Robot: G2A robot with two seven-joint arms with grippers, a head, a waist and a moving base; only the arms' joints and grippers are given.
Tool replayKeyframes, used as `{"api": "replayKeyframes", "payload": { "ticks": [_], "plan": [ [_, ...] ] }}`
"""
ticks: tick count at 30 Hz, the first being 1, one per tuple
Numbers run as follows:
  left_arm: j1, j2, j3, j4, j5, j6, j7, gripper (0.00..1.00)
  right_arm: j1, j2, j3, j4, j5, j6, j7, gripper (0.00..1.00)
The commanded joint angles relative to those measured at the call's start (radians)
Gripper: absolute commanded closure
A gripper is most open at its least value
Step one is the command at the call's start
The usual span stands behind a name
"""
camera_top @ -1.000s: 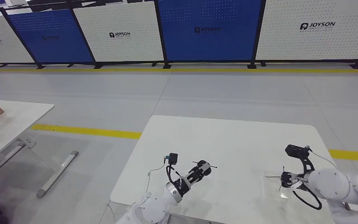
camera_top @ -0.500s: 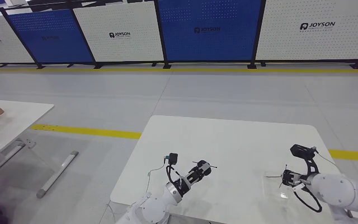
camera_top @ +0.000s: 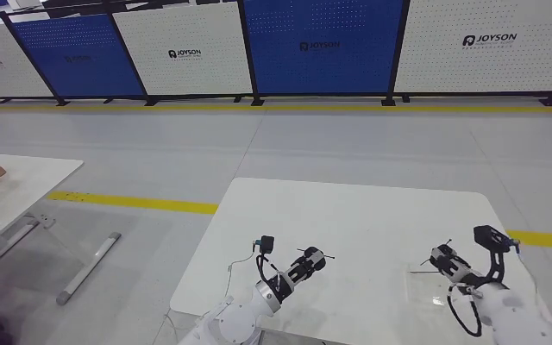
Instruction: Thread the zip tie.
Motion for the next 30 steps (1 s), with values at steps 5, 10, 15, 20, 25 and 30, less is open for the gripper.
{"api": "replayKeyframes", "payload": {
  "ticks": [5, 10, 15, 20, 25, 30],
  "plan": [
    [0.0, 0.0, 0.0, 0.0, 0.0, 0.0, 0.0, 1.0, 0.0, 0.0, -0.001, 0.0, -0.002, 0.0, 0.003, 1.0],
    [0.0, 0.0, 0.0, 0.0, 0.0, 0.0, 0.0, 1.0, 0.0, 0.0, -0.001, 0.0, -0.002, 0.0, 0.003, 1.0],
    [-0.014, -0.003, 0.012, -0.002, 0.019, 0.023, 0.012, 1.0, 0.0, 0.0, -0.001, 0.0, -0.002, 0.0, 0.003, 1.0],
    [-0.044, -0.012, 0.06, 0.01, 0.1, 0.071, 0.042, 1.0, -0.029, -0.011, 0.011, 0.028, 0.096, -0.08, -0.12, 1.0],
    [-0.051, -0.017, 0.089, 0.007, 0.145, 0.09, 0.067, 1.0, -0.116, -0.021, 0.038, 0.029, 0.169, -0.205, -0.266, 1.0],
    [-0.053, -0.019, 0.098, 0.009, 0.174, 0.111, 0.085, 1.0, -0.189, -0.025, 0.05, 0.002, 0.164, -0.272, -0.358, 1.0]
  ]
}}
